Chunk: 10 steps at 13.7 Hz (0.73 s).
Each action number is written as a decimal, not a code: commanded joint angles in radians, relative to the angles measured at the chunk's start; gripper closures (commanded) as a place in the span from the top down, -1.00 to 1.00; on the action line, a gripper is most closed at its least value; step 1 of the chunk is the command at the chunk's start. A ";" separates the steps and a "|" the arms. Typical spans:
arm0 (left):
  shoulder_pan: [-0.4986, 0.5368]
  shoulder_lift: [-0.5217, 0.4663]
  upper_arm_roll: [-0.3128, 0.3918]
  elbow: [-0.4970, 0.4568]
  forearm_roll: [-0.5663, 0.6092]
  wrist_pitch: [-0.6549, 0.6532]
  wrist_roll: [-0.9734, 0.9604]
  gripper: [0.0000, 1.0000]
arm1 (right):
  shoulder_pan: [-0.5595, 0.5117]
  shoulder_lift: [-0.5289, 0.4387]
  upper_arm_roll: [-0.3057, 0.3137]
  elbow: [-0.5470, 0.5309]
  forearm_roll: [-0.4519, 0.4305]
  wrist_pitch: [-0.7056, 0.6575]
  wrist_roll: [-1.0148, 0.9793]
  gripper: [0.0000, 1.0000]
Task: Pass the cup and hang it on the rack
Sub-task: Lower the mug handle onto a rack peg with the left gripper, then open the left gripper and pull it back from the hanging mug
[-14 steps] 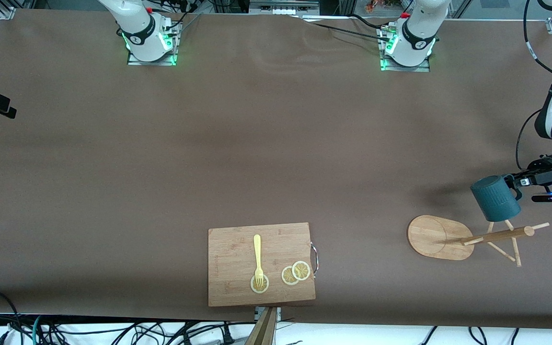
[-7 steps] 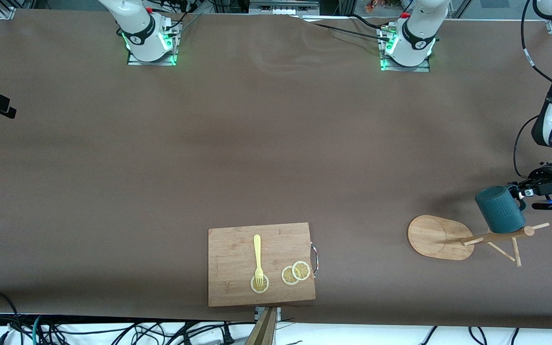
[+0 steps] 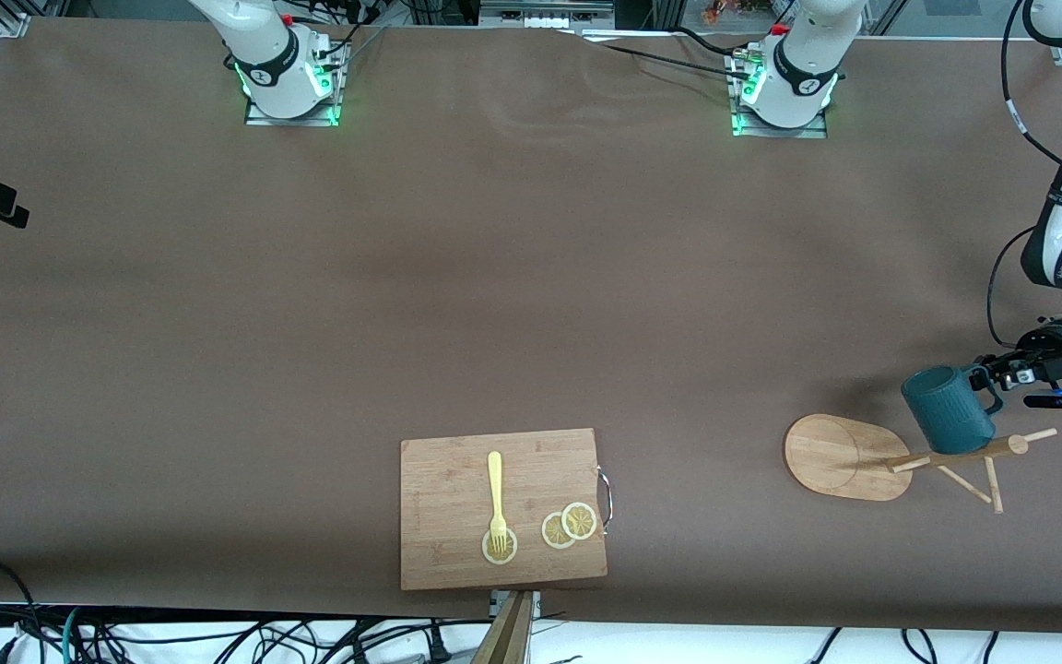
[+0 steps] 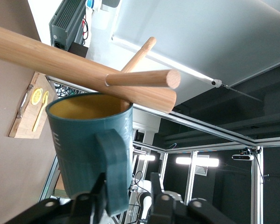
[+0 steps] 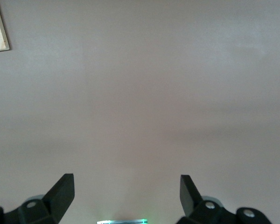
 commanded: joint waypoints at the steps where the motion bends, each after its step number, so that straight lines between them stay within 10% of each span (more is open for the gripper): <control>1: -0.004 -0.018 0.020 0.029 0.007 -0.003 -0.010 1.00 | -0.003 -0.010 -0.003 -0.006 0.014 -0.007 -0.005 1.00; 10: -0.060 -0.596 0.019 0.014 0.633 0.098 -0.052 1.00 | -0.006 -0.010 -0.004 -0.006 0.014 -0.007 -0.008 1.00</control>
